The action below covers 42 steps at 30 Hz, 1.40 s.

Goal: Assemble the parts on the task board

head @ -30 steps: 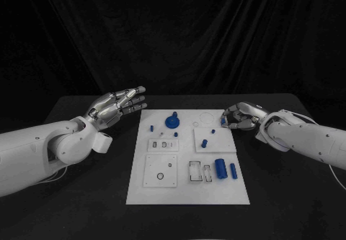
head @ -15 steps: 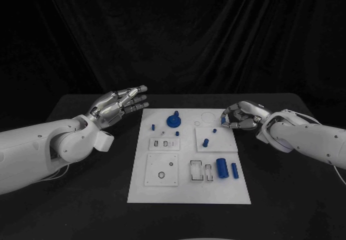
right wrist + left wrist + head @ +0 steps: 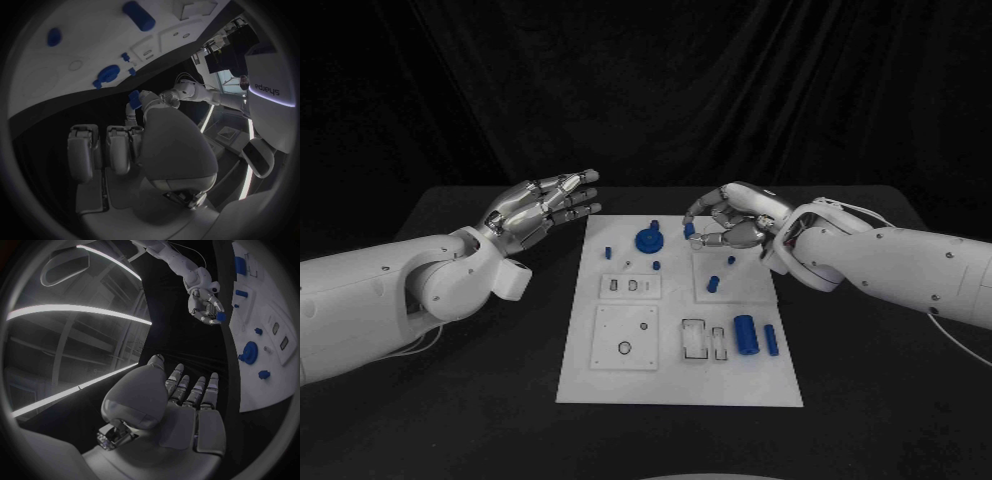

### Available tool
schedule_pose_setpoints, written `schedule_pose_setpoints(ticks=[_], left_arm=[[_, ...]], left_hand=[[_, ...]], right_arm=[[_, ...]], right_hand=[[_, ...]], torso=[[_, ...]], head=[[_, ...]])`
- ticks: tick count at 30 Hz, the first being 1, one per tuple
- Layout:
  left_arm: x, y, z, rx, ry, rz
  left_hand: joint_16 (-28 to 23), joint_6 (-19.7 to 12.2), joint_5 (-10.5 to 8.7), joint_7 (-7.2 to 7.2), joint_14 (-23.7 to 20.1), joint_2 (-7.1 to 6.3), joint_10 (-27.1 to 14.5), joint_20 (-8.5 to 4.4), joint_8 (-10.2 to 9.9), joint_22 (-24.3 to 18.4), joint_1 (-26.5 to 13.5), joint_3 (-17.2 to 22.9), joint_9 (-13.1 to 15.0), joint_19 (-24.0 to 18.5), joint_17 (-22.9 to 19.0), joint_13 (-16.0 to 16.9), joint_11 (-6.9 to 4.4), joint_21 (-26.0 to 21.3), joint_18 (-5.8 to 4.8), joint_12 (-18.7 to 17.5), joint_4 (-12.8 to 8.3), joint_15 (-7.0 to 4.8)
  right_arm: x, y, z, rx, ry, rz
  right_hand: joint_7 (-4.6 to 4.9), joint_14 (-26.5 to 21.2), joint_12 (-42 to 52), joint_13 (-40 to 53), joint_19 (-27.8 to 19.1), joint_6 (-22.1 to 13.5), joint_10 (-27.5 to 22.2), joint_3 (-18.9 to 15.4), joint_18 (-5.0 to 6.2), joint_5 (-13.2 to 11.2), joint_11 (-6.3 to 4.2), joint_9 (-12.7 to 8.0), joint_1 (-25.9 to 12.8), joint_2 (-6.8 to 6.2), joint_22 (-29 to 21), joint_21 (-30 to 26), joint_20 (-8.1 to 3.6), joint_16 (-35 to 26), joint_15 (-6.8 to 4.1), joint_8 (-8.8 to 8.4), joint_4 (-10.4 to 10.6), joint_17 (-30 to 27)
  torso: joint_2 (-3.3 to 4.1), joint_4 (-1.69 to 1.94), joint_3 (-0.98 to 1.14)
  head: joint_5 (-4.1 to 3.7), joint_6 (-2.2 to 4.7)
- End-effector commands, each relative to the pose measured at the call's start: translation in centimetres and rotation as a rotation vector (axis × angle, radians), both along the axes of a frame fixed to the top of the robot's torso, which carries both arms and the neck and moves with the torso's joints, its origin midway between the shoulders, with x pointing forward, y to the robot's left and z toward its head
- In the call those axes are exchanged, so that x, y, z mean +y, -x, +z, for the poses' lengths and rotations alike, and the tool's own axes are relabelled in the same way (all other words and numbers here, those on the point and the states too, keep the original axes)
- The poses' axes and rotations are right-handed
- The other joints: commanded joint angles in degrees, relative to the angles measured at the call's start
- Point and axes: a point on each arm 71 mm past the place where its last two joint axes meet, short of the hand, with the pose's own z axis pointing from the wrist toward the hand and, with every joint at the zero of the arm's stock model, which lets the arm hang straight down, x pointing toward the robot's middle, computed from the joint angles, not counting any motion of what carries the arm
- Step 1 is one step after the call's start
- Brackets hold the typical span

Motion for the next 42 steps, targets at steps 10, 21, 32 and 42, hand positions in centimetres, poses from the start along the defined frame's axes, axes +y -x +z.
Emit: schedule_pose_setpoints(ticks=[10, 21, 32, 42], left_arm=[[0.1, 0.1, 0.0, -0.002, 0.008, 0.001], [-0.1, 0.1, 0.0, 0.000, 0.008, -0.005], [-0.2, 0.1, 0.0, 0.002, 0.009, -0.011], [-0.2, 0.1, 0.0, 0.003, 0.009, -0.013]], left_hand=[[0.0, 0.4, 0.32, 0.06, 0.1, 0.07, 0.1, 0.06, 0.4, -0.1, 0.5, 0.4, 0.1, -0.1, 0.0, 0.1, 0.36, 0.0, 1.14, 0.2, 0.0, -0.04], [0.0, 0.4, 0.32, 0.06, 0.1, 0.04, 0.1, 0.06, 0.4, -0.1, 0.5, 0.4, 0.1, -0.1, 0.0, 0.1, 0.35, 0.0, 1.15, 0.2, 0.1, -0.06], [0.0, 0.4, 0.33, 0.04, 0.0, 0.04, 0.1, 0.06, 0.4, -0.1, 0.5, 0.4, 0.1, -0.1, 0.0, 0.1, 0.34, 0.0, 1.16, 0.2, 0.1, -0.07], [0.0, 0.4, 0.33, 0.04, 0.0, 0.04, 0.1, 0.06, 0.4, -0.1, 0.5, 0.4, 0.1, -0.1, 0.0, 0.1, 0.34, 0.0, 1.16, 0.2, 0.1, -0.07]], right_arm=[[5.6, 0.6, -2.2, 0.089, 0.155, 0.050], [6.9, 1.2, -4.4, 0.114, 0.199, 0.041], [6.9, 1.3, -5.6, 0.110, 0.214, 0.035], [6.7, 1.3, -5.8, 0.111, 0.216, 0.038]], right_hand=[[0.82, 4.8, -0.3, 5.6, 5.1, -1.1, 2.5, 0.2, 0.00, -0.3, 1.12, -0.3, 0.3, 0.03, 14.5, -0.6, 0.95, -0.4, 0.95, 0.09, -0.2, 10.0], [0.97, 4.7, -0.4, 5.3, 4.9, -1.4, 2.4, 0.3, 0.08, -0.2, 1.46, -0.5, 0.4, 0.06, 14.4, -0.9, 1.17, -0.5, 1.20, -0.06, -0.6, 9.8], [1.05, 4.7, -0.4, 5.3, 4.8, -1.4, 2.3, 0.3, 0.12, -0.1, 1.53, -0.6, 0.4, 0.07, 14.3, -1.0, 1.23, -0.6, 1.27, -0.10, -0.7, 9.6], [1.12, 4.7, -0.4, 5.2, 4.8, -1.5, 2.3, 0.3, 0.12, -0.1, 1.55, -0.6, 0.3, 0.05, 14.3, -1.0, 1.28, -0.6, 1.32, -0.14, -0.7, 9.7]], torso=[[0.00, 0.14, -0.07], [0.06, 0.09, -0.09], [0.05, 0.02, 0.02], [0.03, 0.00, 0.06]], head=[[0.49, -0.64], [0.92, -1.03], [1.20, -1.20], [1.33, -1.44]])
